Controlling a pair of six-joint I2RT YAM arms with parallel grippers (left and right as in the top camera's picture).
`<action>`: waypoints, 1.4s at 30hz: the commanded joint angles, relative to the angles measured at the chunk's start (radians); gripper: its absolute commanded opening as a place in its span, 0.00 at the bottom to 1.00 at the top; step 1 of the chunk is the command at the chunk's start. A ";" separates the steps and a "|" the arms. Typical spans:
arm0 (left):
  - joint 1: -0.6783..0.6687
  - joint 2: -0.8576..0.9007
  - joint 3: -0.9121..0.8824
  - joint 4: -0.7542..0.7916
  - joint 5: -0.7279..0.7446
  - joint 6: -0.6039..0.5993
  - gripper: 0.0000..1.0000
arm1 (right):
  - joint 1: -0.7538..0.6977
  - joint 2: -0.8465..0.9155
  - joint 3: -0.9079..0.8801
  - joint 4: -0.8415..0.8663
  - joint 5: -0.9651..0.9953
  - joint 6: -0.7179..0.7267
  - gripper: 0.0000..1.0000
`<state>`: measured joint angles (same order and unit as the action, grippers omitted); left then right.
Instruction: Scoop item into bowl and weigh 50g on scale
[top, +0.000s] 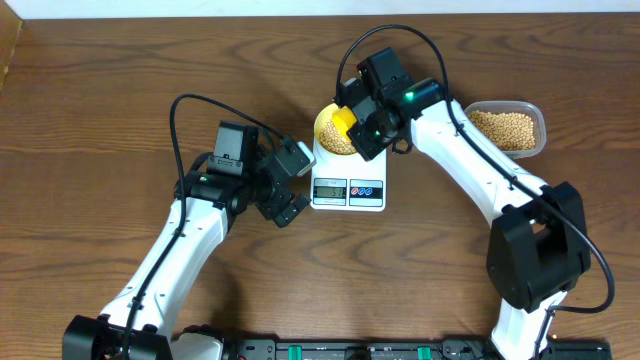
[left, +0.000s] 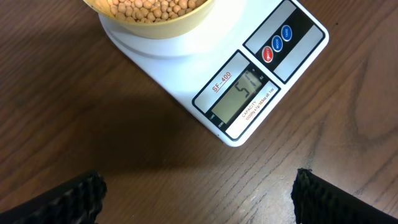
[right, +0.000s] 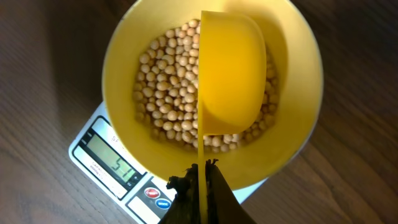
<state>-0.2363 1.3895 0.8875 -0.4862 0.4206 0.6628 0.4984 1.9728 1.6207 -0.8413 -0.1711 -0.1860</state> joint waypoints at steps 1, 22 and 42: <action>0.005 -0.013 0.001 0.000 0.013 0.014 0.98 | 0.014 0.014 0.019 -0.001 0.016 -0.014 0.01; 0.005 -0.013 0.001 0.000 0.013 0.014 0.98 | 0.057 0.014 0.019 -0.034 0.002 -0.026 0.01; 0.005 -0.013 0.001 0.000 0.013 0.014 0.98 | -0.038 0.013 0.023 -0.027 -0.249 0.029 0.01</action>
<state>-0.2363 1.3895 0.8875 -0.4862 0.4206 0.6628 0.4740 1.9739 1.6207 -0.8703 -0.3679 -0.1745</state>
